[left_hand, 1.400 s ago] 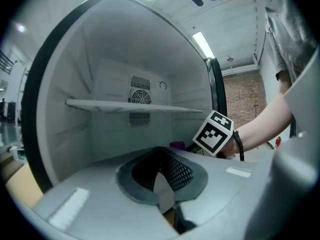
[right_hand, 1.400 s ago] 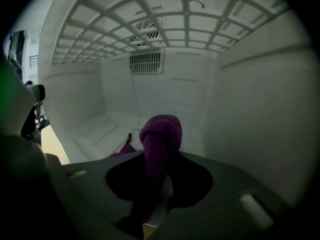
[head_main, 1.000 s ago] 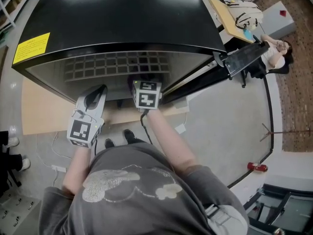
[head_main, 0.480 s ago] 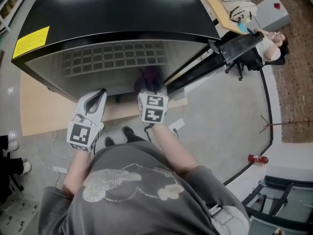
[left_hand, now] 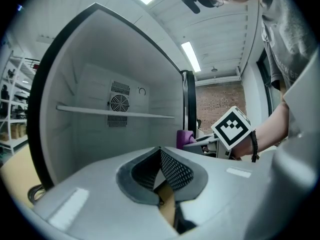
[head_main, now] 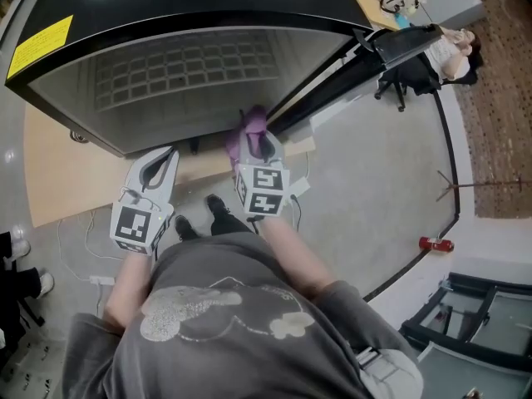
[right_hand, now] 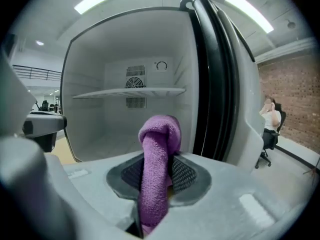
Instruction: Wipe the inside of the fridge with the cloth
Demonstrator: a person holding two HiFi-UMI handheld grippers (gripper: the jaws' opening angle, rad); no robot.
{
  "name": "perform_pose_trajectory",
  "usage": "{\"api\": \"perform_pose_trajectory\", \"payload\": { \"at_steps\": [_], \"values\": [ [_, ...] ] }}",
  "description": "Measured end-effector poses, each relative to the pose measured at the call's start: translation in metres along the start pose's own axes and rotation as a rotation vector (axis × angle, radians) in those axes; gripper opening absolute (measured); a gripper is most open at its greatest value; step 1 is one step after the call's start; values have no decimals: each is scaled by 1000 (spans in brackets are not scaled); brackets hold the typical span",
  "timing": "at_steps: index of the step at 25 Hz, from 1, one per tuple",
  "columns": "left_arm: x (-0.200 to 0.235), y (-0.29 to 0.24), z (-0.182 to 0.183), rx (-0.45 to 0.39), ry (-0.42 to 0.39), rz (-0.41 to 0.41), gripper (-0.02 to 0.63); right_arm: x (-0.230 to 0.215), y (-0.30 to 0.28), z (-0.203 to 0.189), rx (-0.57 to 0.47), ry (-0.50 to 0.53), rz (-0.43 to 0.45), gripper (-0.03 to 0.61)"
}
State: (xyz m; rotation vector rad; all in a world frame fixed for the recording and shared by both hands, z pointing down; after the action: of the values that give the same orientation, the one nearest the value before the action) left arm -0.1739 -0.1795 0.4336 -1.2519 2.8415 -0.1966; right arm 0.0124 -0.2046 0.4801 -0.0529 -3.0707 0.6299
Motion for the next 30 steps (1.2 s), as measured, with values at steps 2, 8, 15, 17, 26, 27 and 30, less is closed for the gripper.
{"api": "perform_pose_trajectory", "payload": {
  "at_steps": [2,8,15,17,26,27,30],
  "values": [
    [-1,3,-3,14,-15,11,18,2,4,1,-14,16,18,83],
    [-21,-5,-2,3,-22,71,18,-1,5,7,-68,89,141,83],
    [-63,-35,2,-3,-17,241,18,-15,4,6,-108,196,416,83],
    [-84,-46,6,3,-4,291,18,-27,9,3,-89,209,502,83],
    [-140,-51,23,16,9,539,18,-45,28,-2,-92,316,853,81],
    [-144,-43,23,24,11,573,18,-41,31,-3,-88,322,891,81],
    [-148,-15,23,35,17,672,18,-27,38,-6,-76,344,984,81]
  ]
}}
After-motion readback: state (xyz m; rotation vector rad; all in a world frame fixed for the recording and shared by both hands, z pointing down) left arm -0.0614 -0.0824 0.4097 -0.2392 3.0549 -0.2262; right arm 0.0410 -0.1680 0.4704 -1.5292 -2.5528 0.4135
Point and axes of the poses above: the fingertips, and each gripper's own axes: y backward along the fingers, x to its left, z out of its top, the point moved 3 cm from there along y, backward along the fingers, and after that the axes turned 2 degrees about -y, right-handed, at the moved point
